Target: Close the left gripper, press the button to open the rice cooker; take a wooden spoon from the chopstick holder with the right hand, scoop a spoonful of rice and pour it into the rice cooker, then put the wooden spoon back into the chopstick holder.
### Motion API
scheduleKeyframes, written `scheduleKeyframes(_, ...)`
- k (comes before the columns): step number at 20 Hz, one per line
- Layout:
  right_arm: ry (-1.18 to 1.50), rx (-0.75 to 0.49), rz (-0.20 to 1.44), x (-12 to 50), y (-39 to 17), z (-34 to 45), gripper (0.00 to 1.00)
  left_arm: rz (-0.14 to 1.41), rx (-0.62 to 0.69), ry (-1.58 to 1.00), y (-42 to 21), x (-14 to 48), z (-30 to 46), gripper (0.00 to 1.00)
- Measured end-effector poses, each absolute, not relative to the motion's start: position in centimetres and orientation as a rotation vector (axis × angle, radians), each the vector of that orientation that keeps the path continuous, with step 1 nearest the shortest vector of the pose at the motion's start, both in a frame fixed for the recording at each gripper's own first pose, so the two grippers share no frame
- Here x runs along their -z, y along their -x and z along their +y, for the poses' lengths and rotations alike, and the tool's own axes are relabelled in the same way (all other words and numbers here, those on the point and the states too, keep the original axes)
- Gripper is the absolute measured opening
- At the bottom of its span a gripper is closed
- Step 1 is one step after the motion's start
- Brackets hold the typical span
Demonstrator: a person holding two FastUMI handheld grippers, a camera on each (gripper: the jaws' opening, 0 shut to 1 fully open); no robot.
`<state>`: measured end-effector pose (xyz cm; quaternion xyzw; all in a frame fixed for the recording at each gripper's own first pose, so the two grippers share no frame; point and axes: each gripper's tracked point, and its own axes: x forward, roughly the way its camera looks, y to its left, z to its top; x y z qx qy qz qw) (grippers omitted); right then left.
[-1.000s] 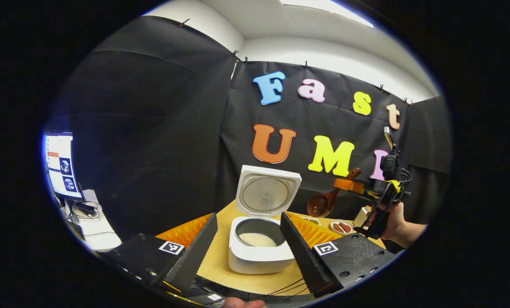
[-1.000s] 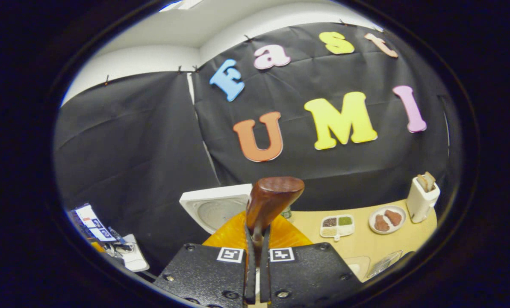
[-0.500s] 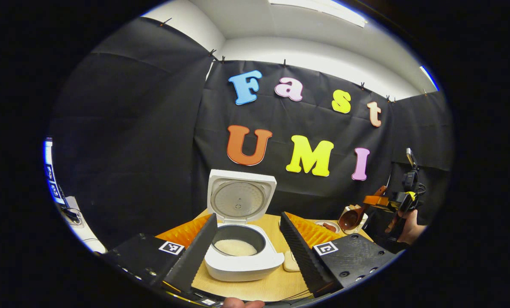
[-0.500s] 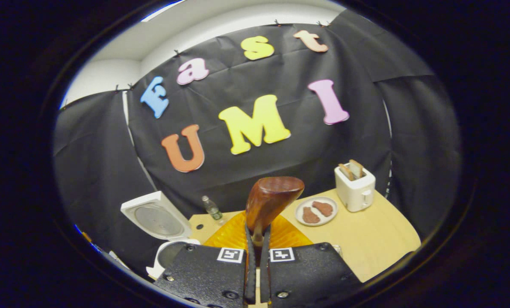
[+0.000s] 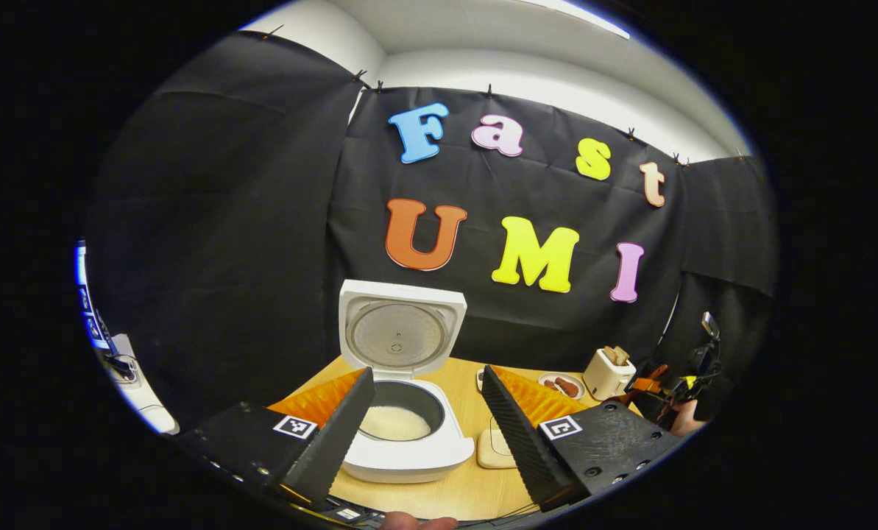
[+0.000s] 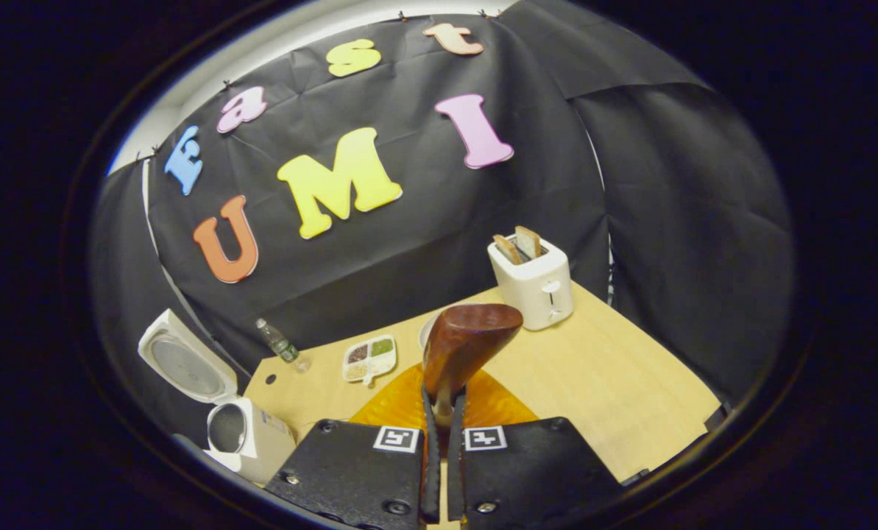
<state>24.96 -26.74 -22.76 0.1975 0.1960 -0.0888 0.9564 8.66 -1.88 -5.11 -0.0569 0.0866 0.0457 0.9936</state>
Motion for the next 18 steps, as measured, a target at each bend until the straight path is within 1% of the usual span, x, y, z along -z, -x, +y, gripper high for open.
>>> scheduleKeyframes(3,-0.393,0.212,0.428,25.4,-25.9,-28.0,0.10,0.194,-0.111,0.123,-9.6,5.3,-2.2,0.94)
scheduleKeyframes(9,-0.333,0.197,0.462,30.0,-27.1,-28.3,0.09,0.215,-0.148,0.090,-11.3,5.3,-1.8,0.94)
scheduleKeyframes(14,-0.334,0.153,0.455,32.3,-27.4,-27.6,0.12,0.226,-0.152,0.074,-12.7,5.1,-2.1,0.94)
scheduleKeyframes(18,-0.349,0.150,0.458,33.7,-27.8,-27.7,0.17,0.222,-0.138,0.035,-13.7,4.8,-2.5,0.94)
